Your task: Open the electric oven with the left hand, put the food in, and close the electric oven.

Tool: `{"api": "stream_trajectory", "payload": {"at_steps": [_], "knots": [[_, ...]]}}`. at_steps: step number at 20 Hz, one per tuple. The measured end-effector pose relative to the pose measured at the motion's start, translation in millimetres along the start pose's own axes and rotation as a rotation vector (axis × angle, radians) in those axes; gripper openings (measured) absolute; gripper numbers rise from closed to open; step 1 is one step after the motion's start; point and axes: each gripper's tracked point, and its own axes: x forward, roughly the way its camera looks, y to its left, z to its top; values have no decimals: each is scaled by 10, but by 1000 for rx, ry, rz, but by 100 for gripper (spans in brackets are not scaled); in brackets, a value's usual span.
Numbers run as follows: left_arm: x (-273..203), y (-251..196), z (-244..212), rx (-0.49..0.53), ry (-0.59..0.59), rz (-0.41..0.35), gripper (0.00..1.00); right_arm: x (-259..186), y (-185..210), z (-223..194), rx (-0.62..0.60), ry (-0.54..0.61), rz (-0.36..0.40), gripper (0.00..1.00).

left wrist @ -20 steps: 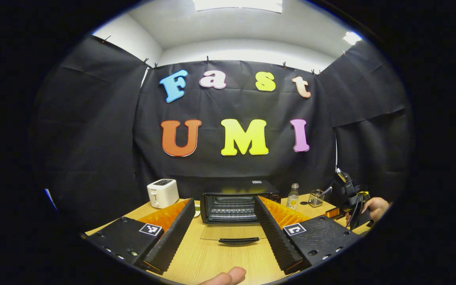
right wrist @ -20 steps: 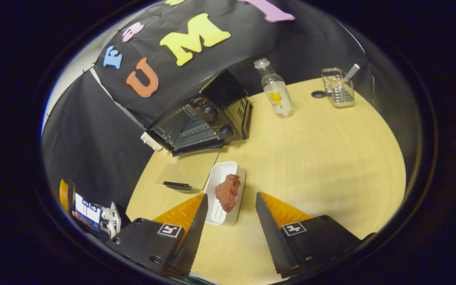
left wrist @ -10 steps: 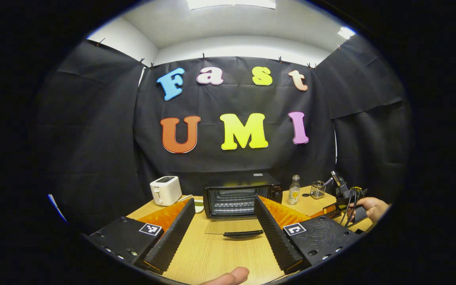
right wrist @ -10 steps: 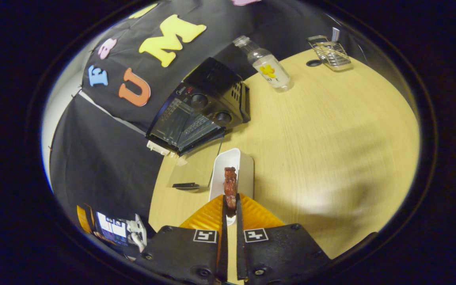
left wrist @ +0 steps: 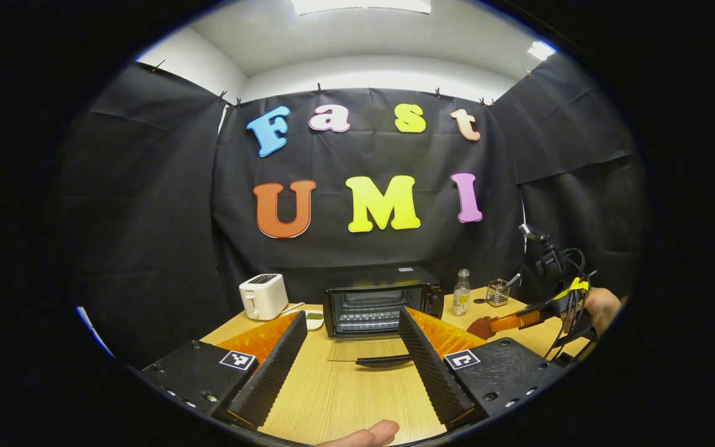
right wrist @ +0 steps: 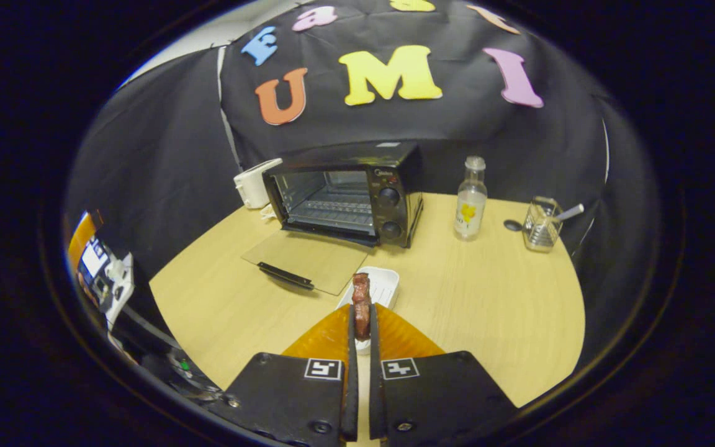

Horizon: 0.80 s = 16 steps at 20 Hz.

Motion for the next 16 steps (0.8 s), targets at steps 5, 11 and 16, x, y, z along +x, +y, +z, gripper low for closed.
{"api": "stream_trajectory", "payload": {"at_steps": [5,11,16], "knots": [[-49,38,3,-5,-5,-8,95,-50,220,305,-117,-116,-78,7],[-145,174,9,-18,-2,6,95,221,514,659,-160,-248,-125,7],[-213,291,25,-6,-19,18,95,682,865,780,-151,-298,-86,7]]}}
